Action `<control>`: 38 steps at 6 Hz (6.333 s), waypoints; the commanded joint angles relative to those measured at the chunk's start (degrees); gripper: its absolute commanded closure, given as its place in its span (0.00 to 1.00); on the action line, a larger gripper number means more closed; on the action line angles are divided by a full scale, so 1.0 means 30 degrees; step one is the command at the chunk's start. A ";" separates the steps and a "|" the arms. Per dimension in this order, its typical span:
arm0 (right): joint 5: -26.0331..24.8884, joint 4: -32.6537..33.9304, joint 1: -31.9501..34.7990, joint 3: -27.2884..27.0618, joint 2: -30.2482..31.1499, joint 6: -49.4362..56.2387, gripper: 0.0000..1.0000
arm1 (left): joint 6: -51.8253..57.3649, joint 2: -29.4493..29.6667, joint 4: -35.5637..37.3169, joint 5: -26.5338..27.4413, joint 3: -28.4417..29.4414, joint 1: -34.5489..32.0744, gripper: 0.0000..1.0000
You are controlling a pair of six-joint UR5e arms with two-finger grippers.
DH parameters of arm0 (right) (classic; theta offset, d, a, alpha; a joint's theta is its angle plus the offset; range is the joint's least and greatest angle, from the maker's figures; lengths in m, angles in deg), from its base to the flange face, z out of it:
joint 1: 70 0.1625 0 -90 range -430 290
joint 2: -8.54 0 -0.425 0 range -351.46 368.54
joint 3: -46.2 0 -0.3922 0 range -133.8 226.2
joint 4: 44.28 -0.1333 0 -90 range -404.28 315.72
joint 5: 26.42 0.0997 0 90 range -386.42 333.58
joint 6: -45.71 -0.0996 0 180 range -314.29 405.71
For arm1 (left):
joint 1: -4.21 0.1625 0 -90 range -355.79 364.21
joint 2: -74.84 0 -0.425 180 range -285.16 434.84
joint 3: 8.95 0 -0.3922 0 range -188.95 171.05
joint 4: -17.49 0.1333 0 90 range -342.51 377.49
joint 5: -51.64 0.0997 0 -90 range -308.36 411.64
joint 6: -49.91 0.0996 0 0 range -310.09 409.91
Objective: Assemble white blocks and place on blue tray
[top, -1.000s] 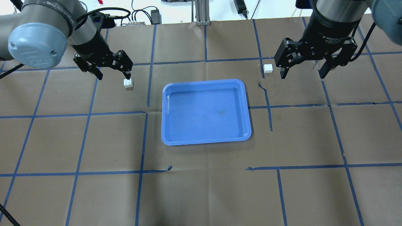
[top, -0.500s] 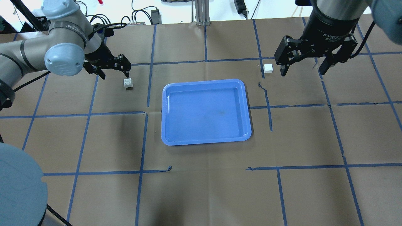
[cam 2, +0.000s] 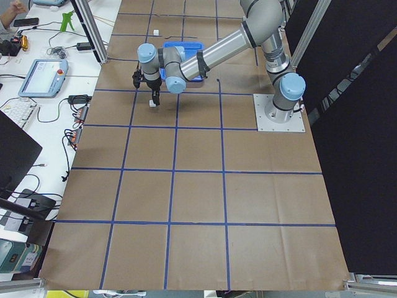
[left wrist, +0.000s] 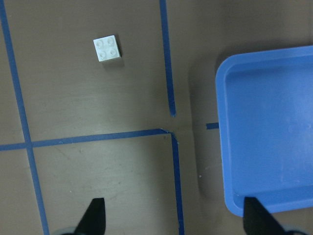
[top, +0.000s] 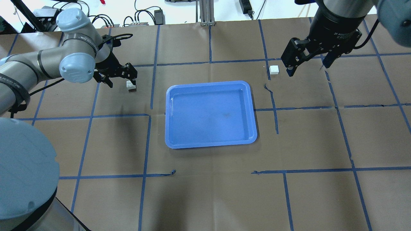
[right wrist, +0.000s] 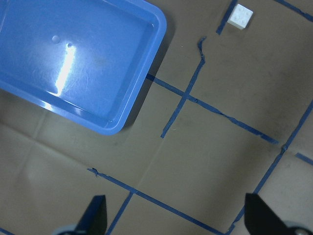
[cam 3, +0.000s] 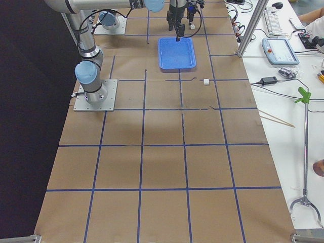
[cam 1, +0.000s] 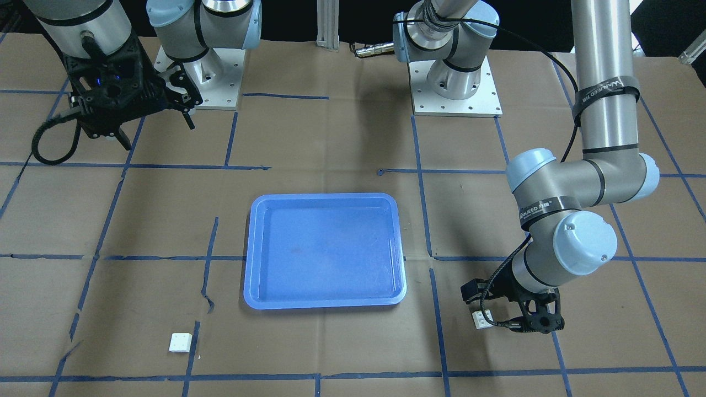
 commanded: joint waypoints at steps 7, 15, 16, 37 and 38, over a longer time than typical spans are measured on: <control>0.1979 0.3174 -0.2320 0.4252 -0.7074 2.1293 0.00 | 0.4359 -0.0882 0.1320 -0.0152 -0.0112 -0.0716 1.00; 0.9243 1.0158 -0.4228 0.1410 -1.2586 2.4660 0.00 | 2.2795 -0.1801 0.1170 -0.0064 -0.2634 -0.9043 1.00; 0.9252 1.1031 -0.4228 0.1410 -1.3142 2.4837 0.00 | 2.2755 -0.1741 0.1141 -0.0094 -0.2924 -0.9130 1.00; 0.9194 2.2419 0.2184 -1.0968 -0.6351 1.4500 0.65 | -0.0654 -1.1760 -0.9084 0.0287 0.0090 -0.5381 0.01; 0.9223 2.3278 0.2333 -1.1446 -0.6728 1.4497 0.65 | -0.0654 -1.1760 -0.9084 0.0316 0.0090 -0.5380 0.01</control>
